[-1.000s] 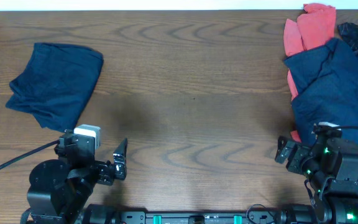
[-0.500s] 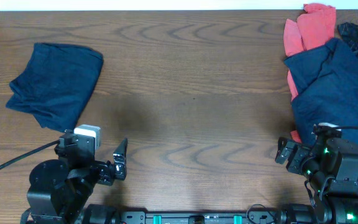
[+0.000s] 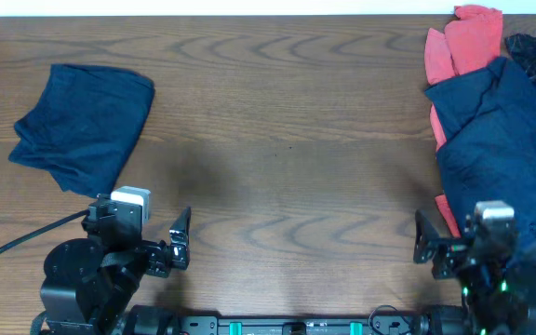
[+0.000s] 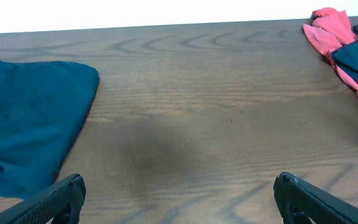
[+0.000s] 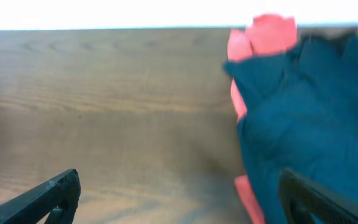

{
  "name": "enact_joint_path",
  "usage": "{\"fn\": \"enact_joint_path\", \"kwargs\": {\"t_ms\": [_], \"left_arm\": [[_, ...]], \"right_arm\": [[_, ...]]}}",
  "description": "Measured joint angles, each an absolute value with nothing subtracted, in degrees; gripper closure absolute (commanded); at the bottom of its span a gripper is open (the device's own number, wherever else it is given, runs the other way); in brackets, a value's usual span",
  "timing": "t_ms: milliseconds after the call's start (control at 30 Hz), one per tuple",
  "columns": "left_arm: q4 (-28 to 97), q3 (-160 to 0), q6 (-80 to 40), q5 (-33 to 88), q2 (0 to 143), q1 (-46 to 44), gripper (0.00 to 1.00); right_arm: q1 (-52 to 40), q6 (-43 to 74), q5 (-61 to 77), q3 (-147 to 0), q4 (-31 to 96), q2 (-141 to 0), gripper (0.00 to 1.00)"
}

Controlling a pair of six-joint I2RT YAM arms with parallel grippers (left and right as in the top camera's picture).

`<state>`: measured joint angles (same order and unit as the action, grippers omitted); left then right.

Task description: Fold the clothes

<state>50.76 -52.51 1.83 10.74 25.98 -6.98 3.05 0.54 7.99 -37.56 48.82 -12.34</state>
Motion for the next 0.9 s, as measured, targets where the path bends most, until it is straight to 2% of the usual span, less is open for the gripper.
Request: {"fn": "enact_joint_path", "kwargs": {"t_ms": [200, 400, 900], "left_arm": [[50.8, -52.5, 1.9, 10.8, 26.0, -7.0, 0.02], [50.8, -52.5, 2.0, 10.8, 26.0, -7.0, 0.02], [50.8, -52.5, 2.0, 10.8, 26.0, -7.0, 0.02]], "right_arm": [[1.6, -1.0, 8.3, -29.8, 45.2, -1.3, 0.01], [0.2, -3.3, 8.8, -25.5, 38.5, -0.7, 0.01], [0.3, -5.9, 7.6, -3.6, 0.6, -0.6, 0.01]]}}
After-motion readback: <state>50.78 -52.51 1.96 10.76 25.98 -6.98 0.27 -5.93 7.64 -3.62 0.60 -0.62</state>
